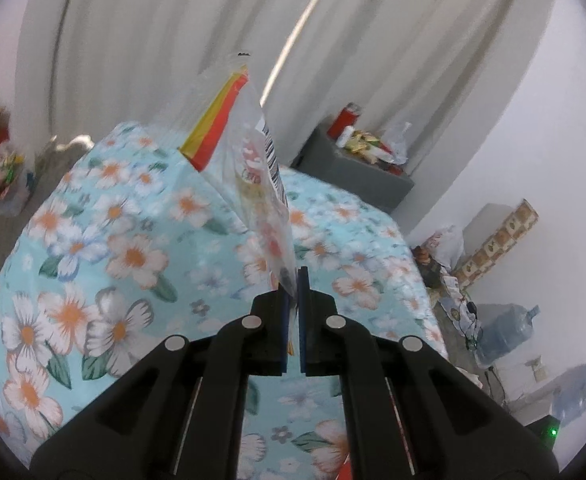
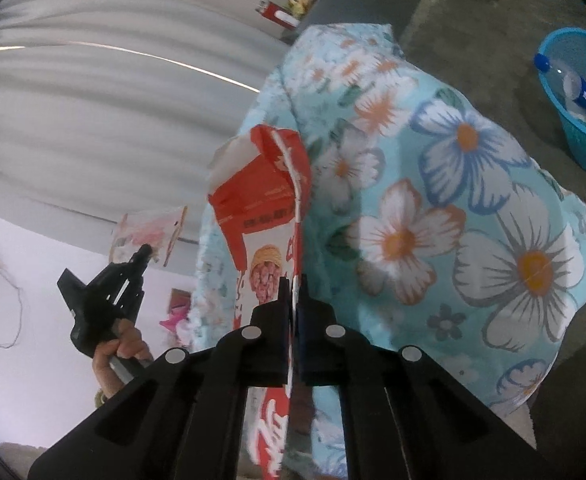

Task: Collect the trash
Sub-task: 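Lift the snack bag with the right tool while the left tool lifts the zip bag, then carry both bags over the wastebasket and open both tools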

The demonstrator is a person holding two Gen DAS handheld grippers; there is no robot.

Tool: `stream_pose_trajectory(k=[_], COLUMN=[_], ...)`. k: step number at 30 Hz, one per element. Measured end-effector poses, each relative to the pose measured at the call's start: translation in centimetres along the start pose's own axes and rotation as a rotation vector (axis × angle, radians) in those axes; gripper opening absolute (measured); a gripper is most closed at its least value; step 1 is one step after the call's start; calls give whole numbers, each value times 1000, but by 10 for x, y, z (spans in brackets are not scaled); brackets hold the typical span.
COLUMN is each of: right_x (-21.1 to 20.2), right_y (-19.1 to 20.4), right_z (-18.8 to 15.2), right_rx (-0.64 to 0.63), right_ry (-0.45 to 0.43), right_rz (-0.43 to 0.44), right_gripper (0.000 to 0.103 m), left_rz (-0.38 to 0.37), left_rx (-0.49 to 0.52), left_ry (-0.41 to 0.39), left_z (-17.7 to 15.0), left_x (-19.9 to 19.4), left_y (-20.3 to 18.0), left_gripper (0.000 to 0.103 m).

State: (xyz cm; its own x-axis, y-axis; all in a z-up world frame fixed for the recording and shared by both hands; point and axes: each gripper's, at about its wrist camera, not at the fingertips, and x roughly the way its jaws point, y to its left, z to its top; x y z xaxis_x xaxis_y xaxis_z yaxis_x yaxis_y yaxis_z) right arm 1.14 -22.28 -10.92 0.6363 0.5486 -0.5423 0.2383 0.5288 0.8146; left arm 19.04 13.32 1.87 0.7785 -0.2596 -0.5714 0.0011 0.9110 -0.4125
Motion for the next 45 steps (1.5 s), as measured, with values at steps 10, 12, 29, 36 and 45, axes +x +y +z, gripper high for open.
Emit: stream_pose_trajectory(k=[10, 12, 29, 36, 45], right_x=[-52, -66, -214, -212, -164], right_y=[-12, -19, -119, -191, -270], right_z=[17, 18, 72, 120, 189], right_rx=[14, 21, 142, 219, 307], right_ry=[-143, -182, -558, -580, -510], right_rz=[32, 24, -289, -580, -737], right_gripper=[2, 2, 1, 1, 2], left_rz=[-141, -167, -405, -346, -233], left_rx=[142, 167, 612, 823, 979], left_ry=[1, 14, 301, 639, 842], left_z=[3, -1, -103, -204, -297], left_x=[3, 5, 99, 217, 321], left_y=[-84, -102, -333, -420, -474], left_gripper=[2, 2, 2, 2, 2])
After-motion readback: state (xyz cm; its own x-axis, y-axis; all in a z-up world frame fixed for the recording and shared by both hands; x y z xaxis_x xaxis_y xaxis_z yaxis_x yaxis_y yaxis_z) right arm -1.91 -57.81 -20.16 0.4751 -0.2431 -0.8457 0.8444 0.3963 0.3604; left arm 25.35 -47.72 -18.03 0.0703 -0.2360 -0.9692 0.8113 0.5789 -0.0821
